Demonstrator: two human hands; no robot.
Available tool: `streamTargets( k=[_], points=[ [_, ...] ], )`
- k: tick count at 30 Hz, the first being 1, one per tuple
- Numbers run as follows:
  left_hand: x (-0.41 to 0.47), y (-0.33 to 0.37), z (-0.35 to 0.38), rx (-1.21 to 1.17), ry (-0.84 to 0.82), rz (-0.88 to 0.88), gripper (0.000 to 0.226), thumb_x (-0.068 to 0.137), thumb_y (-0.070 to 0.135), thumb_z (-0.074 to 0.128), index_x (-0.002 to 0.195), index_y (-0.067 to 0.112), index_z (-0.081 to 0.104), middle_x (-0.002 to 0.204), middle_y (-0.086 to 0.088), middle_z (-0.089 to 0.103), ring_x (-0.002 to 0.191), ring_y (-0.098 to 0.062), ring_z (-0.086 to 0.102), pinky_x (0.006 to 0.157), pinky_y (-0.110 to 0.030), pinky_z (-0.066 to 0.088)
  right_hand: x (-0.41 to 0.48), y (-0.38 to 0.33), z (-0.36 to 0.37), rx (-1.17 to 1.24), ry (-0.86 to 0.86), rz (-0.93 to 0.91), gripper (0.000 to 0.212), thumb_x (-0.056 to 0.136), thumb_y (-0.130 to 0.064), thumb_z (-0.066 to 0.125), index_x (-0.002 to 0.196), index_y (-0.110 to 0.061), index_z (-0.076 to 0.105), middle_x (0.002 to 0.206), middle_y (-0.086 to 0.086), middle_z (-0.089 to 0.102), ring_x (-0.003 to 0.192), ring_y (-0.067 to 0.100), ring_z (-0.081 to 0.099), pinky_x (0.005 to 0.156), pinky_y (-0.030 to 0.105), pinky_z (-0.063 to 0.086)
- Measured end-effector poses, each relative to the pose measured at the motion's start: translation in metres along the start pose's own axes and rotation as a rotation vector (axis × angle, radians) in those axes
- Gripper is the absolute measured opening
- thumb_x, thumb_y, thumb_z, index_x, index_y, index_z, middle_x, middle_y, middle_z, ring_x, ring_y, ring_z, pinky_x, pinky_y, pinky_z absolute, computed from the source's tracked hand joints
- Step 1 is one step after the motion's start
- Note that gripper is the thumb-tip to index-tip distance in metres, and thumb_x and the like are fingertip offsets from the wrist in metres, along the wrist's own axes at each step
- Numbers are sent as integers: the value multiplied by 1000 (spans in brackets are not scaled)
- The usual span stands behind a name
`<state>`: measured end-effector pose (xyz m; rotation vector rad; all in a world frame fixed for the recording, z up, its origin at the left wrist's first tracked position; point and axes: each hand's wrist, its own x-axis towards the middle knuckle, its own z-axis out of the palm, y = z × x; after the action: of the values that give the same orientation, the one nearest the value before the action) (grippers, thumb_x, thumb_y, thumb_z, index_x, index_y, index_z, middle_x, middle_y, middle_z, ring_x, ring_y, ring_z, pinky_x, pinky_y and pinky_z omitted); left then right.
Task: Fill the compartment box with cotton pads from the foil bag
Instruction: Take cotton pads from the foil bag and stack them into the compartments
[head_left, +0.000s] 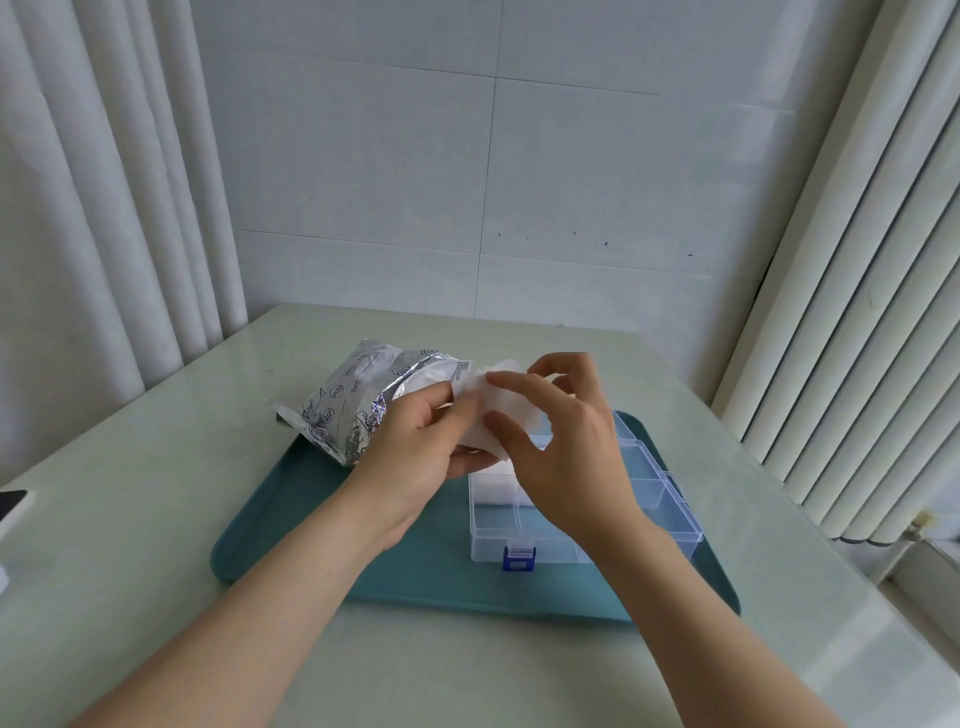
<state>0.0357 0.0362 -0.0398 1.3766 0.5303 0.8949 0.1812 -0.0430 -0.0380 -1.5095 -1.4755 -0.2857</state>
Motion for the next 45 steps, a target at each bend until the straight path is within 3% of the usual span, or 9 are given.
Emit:
streamTargets(
  k=[5,11,21,27,31,34,36,41,45],
  points=[
    [0,4,2,-176,9,-124,44,115,34,41,126,3,70,119,-20,76,108,-32,75,88,-44,63,-1,1,2,-56,38,-44,25,86,-18,85,109,-26,78,115,-7,55,96,14,61,80,23,49],
    [1,7,0,-260,-20,-138,31,110,19,53,123,-2,71,118,-24,75,100,-27,74,87,-43,64,1,0,-1,38,61,-36,15,85,-8,84,91,-20,78,93,-12,72,87,8,65,77,23,51],
    [3,3,-6,-86,13,-38,22,107,12,58,123,5,72,116,-14,79,107,-32,76,86,-40,65,8,-5,-15,338,-23,140,18,91,-8,75,91,-25,79,89,-18,77,91,8,71,86,32,49],
    [1,3,-6,10,-25,-6,24,110,13,55,127,9,70,117,-13,79,107,-31,77,87,-40,64,8,2,-16,289,-90,179,12,89,-16,82,97,-25,81,88,-16,78,89,3,71,85,5,41],
    [1,1,-6,43,-28,2,25,110,14,54,130,12,70,118,-13,78,107,-32,77,91,-46,63,7,2,-11,109,-69,133,18,89,-23,83,95,-39,79,83,-29,72,96,4,66,98,42,50],
    [1,1,-7,68,-34,15,24,111,15,54,129,13,70,115,-12,79,107,-30,77,91,-46,64,6,2,-7,3,-33,71,20,90,-25,82,105,-37,79,83,-32,65,97,8,63,92,51,50],
    [0,1,-6,74,-39,24,24,110,15,55,128,13,70,114,-11,79,106,-30,77,91,-44,64,4,3,-6,-19,-19,50,26,90,-24,82,113,-34,76,90,-23,66,94,9,62,91,47,52],
    [1,-1,-5,50,-24,29,21,110,14,56,124,11,71,111,-14,79,103,-34,78,90,-41,64,4,2,-8,0,-82,103,29,89,-26,83,117,-30,74,110,-13,62,95,-1,58,81,3,38],
    [2,-2,-5,16,-28,-4,26,111,16,53,130,9,70,117,-14,78,106,-35,77,92,-42,63,4,2,-8,-1,-67,105,22,87,-21,85,103,-27,70,99,-17,63,93,-1,56,77,4,36]
  ],
)
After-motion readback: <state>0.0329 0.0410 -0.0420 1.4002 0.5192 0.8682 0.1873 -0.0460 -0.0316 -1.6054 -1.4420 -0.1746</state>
